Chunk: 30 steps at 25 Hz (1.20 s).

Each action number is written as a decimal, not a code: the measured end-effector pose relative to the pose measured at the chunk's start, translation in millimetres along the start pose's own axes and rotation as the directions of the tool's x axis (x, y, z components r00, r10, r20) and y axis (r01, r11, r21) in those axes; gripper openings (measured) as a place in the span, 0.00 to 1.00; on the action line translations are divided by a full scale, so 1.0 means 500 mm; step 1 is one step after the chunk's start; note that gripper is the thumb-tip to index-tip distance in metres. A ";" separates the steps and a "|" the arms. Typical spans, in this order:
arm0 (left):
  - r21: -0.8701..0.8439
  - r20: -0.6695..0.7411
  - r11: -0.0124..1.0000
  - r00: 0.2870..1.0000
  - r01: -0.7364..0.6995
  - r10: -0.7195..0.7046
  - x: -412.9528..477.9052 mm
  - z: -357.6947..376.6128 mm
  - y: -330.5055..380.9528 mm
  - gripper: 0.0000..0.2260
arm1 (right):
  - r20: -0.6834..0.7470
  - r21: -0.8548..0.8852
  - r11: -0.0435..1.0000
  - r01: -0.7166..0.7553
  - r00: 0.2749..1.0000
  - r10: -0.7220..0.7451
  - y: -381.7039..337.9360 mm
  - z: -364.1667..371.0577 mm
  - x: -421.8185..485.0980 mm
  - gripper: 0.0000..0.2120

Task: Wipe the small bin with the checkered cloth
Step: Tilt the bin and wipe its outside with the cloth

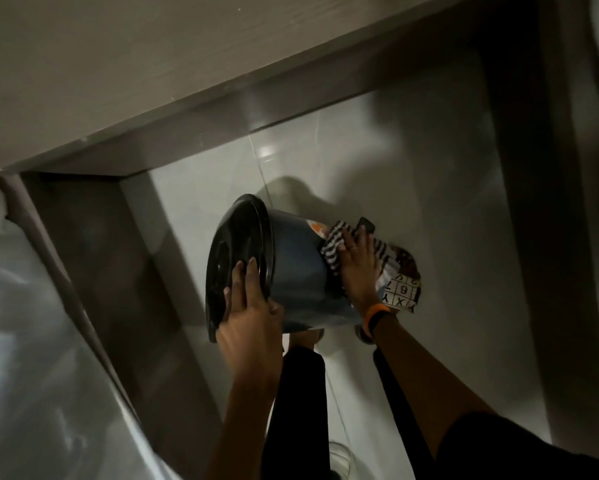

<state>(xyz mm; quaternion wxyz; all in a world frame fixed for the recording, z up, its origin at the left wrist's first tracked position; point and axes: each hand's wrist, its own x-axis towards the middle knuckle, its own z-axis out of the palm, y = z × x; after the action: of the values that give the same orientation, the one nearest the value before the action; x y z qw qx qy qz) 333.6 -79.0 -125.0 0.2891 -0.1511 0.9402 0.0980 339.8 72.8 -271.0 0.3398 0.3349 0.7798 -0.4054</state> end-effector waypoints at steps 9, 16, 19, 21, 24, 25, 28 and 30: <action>0.127 0.139 0.987 0.983 0.100 -0.118 0.129 -0.024 0.096 0.46 | 0.017 0.126 0.980 -0.154 0.988 0.153 0.088 -0.008 -0.016 0.23; 0.201 0.348 0.979 0.936 -0.019 -0.053 0.144 0.027 0.127 0.51 | -0.092 0.572 0.780 -0.254 0.925 0.370 0.116 0.009 -0.065 0.17; 0.248 0.299 0.966 0.954 -0.074 -0.004 0.127 0.012 0.107 0.45 | -0.067 0.657 0.711 -0.250 0.921 0.385 0.090 0.007 -0.092 0.19; 0.305 0.292 0.939 0.954 -0.161 0.068 0.113 -0.002 0.105 0.42 | -0.052 0.718 0.666 -0.203 0.938 0.342 0.056 0.004 -0.113 0.19; 0.344 0.242 0.903 0.953 -0.258 0.180 0.072 -0.023 0.088 0.41 | -0.138 0.727 0.683 0.072 0.989 0.043 -0.034 0.001 -0.168 0.19; 0.320 0.209 0.906 0.953 -0.279 0.220 0.054 -0.027 0.069 0.40 | -0.171 0.694 0.695 0.185 0.981 -0.091 -0.060 0.002 -0.180 0.20; 0.263 0.172 0.901 0.936 -0.345 0.307 0.003 -0.004 0.006 0.31 | -0.201 0.385 0.809 0.445 0.895 -0.398 -0.095 0.007 -0.174 0.19; 0.090 0.098 0.973 0.974 -0.212 0.203 -0.011 0.023 -0.005 0.30 | -0.167 0.156 0.858 0.490 0.869 -0.466 -0.092 -0.005 -0.140 0.21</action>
<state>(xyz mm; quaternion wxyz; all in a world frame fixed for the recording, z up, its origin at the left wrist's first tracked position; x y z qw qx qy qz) 344.7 -77.1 -131.5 0.3257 -0.0329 0.9408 0.0874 340.5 37.3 -195.1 0.1454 0.1865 0.8149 -0.5292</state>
